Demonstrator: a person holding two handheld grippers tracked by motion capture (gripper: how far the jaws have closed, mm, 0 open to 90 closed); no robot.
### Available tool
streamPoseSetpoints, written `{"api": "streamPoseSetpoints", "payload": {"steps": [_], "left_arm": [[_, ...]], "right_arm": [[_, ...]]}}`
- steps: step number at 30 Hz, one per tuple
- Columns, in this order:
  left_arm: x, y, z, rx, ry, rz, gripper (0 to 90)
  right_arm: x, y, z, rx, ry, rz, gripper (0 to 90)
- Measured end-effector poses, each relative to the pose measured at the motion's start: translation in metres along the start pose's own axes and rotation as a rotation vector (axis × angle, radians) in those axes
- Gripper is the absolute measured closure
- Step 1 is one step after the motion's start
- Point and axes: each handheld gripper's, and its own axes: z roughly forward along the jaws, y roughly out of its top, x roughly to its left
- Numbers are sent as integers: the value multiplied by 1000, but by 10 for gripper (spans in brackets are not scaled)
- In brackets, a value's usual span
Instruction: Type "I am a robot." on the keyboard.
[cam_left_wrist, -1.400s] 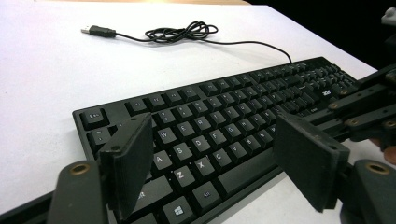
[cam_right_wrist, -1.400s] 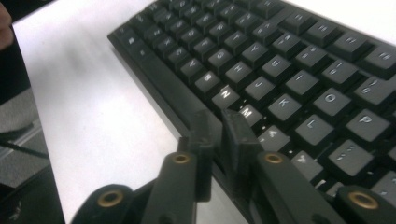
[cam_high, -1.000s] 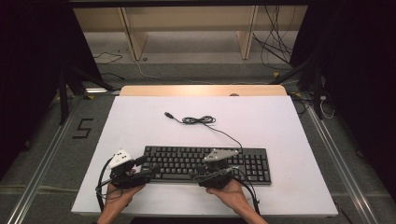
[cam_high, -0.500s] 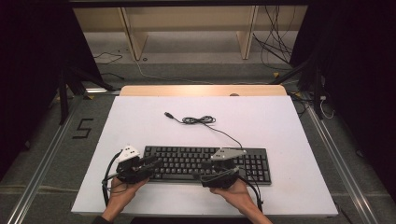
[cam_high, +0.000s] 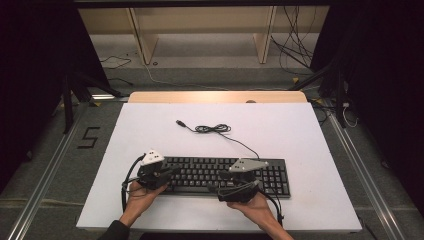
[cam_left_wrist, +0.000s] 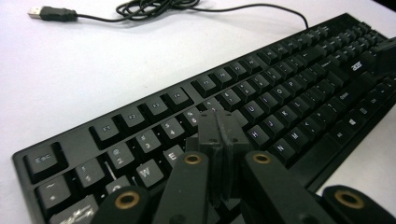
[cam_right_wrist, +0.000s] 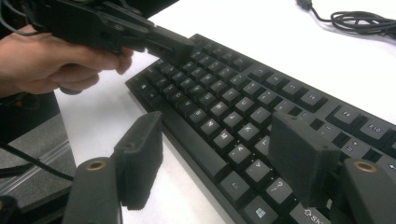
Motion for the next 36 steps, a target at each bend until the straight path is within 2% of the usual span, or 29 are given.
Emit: {"api": "streamPoseSetpoints", "payload": {"steps": [6,16,20,28,31,36], "left_arm": [[2,3,13,46,-4,-4,889],[6,4,22,70,3,-15,889],[4,6,29,94,10,-3,889],[5,5,32,109,24,-6,889],[4,3,33,122,35,10,890],[4,3,33,128,28,7,891]], "right_arm": [[2,0,-3,-10,-1,-5,358],[3,-2,-7,-17,-5,-13,350],[3,-2,-7,-17,-6,-12,350],[3,-2,-7,-17,-5,-12,349],[3,-2,-7,-19,-5,-14,350],[3,-2,-8,-21,-7,-14,350]]}}
